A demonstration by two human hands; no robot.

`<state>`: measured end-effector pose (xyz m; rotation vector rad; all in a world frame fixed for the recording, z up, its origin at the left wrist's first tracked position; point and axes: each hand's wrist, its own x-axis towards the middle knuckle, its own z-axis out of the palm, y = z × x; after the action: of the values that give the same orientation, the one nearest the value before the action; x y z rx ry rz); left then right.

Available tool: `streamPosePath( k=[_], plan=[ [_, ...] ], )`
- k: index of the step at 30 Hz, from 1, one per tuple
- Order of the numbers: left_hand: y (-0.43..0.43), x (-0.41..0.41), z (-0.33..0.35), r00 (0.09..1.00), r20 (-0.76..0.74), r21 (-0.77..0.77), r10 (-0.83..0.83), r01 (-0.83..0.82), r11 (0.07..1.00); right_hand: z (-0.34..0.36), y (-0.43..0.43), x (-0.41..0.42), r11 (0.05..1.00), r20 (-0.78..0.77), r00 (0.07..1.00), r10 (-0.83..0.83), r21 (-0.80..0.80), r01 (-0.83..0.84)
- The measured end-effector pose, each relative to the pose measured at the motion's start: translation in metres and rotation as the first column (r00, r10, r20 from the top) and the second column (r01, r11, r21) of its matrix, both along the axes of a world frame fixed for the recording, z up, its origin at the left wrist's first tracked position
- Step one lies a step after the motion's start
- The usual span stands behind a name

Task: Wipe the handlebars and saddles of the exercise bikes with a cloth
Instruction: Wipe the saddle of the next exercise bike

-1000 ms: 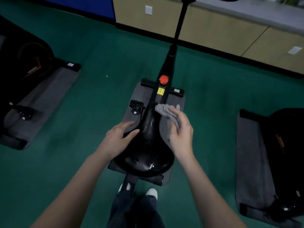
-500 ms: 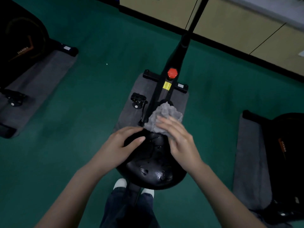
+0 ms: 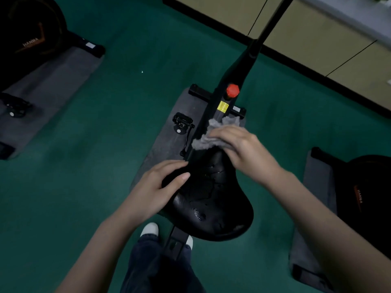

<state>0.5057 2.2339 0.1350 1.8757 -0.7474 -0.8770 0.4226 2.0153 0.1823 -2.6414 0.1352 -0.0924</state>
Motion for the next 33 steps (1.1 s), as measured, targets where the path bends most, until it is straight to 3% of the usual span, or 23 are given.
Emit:
streamPosePath(
  k=[3, 8, 12, 17, 19, 23, 26, 29, 33],
  plan=[
    [0.001, 0.000, -0.003, 1.000, -0.015, 0.008, -0.003, 0.003, 1.000, 0.003, -0.003, 0.017, 1.000, -0.076, 0.997, -0.017, -0.005, 0.017],
    [0.004, -0.001, -0.010, 1.000, -0.029, -0.002, 0.009, -0.009, 1.000, 0.006, -0.004, 0.032, 0.984, -0.257, 0.954, 0.152, -0.048, -0.170],
    [0.004, -0.004, -0.013, 1.000, -0.012, -0.013, 0.020, -0.020, 1.000, 0.007, -0.007, 0.037, 0.978, -0.235, 0.952, 0.195, -0.019, -0.206],
    [0.004, -0.007, -0.015, 0.999, -0.020, -0.009, 0.045, -0.046, 0.999, 0.005, -0.018, 0.047, 0.997, -0.151, 0.989, 0.008, -0.070, -0.018],
    [0.004, -0.007, -0.014, 0.998, -0.036, -0.021, 0.059, -0.060, 0.998, 0.004, -0.010, 0.040, 0.988, -0.124, 0.989, 0.076, -0.122, -0.091],
    [0.004, -0.005, -0.011, 0.996, -0.059, -0.029, 0.064, -0.066, 0.997, 0.004, 0.008, 0.039, 0.932, -0.292, 0.904, 0.313, -0.090, -0.352],
    [0.005, -0.005, -0.012, 0.996, -0.067, -0.041, 0.065, -0.068, 0.997, 0.006, -0.008, 0.064, 0.946, -0.434, 0.866, 0.250, -0.081, -0.314],
    [0.004, -0.006, -0.011, 0.995, -0.071, -0.045, 0.065, -0.069, 0.997, 0.007, -0.019, 0.075, 0.971, -0.442, 0.890, 0.117, -0.138, -0.196],
    [0.003, -0.006, -0.009, 0.996, -0.060, -0.050, 0.073, -0.076, 0.996, 0.003, -0.001, 0.065, 0.944, -0.509, 0.835, 0.208, -0.120, -0.308]
  ],
)
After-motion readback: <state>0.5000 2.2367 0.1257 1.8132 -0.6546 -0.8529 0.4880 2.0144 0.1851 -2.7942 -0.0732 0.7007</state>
